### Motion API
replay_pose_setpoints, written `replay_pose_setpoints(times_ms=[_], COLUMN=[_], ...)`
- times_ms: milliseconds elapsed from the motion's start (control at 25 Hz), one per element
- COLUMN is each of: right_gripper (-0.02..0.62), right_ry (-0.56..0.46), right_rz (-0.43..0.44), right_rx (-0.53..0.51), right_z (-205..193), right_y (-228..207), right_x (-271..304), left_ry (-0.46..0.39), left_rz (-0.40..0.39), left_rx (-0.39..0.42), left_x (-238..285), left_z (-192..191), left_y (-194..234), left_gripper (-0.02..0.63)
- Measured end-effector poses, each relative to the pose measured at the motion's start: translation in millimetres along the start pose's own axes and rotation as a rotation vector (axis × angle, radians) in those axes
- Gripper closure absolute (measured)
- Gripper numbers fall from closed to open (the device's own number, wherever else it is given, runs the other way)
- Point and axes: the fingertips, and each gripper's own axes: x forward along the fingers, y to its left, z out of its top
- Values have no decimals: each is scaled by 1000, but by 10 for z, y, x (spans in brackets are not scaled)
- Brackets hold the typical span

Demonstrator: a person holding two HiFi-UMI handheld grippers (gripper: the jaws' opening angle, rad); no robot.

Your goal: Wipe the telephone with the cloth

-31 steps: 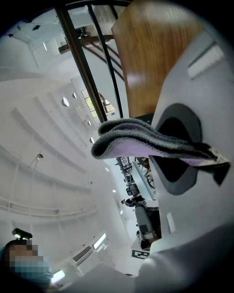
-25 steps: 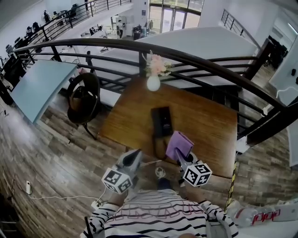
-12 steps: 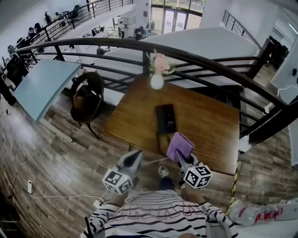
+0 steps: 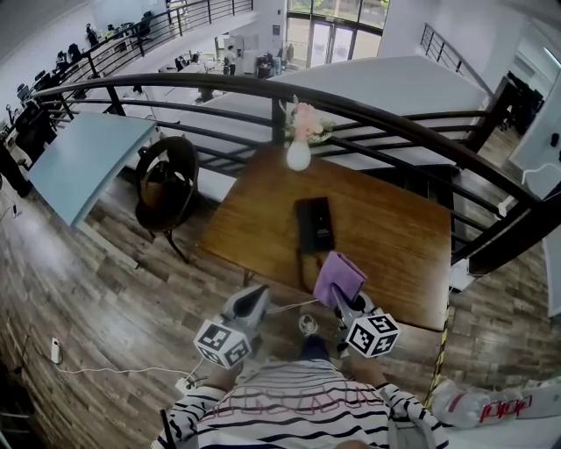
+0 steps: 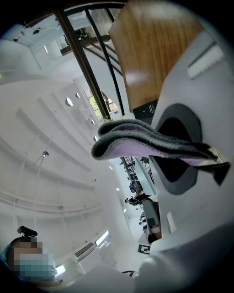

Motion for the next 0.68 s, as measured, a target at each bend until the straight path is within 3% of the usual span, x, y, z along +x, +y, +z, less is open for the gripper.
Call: replay_pose_setpoints(times_ms=[680], right_gripper=[545], right_ry=[13], right_rz=[19], right_rx=[-11], right_z=[23], right_y=[120], right_x=[20], left_ry=[-2], left_rz=[13], left_rx=[0], left_x=[-74], left_z=[42], left_y=[13], left_gripper=[607])
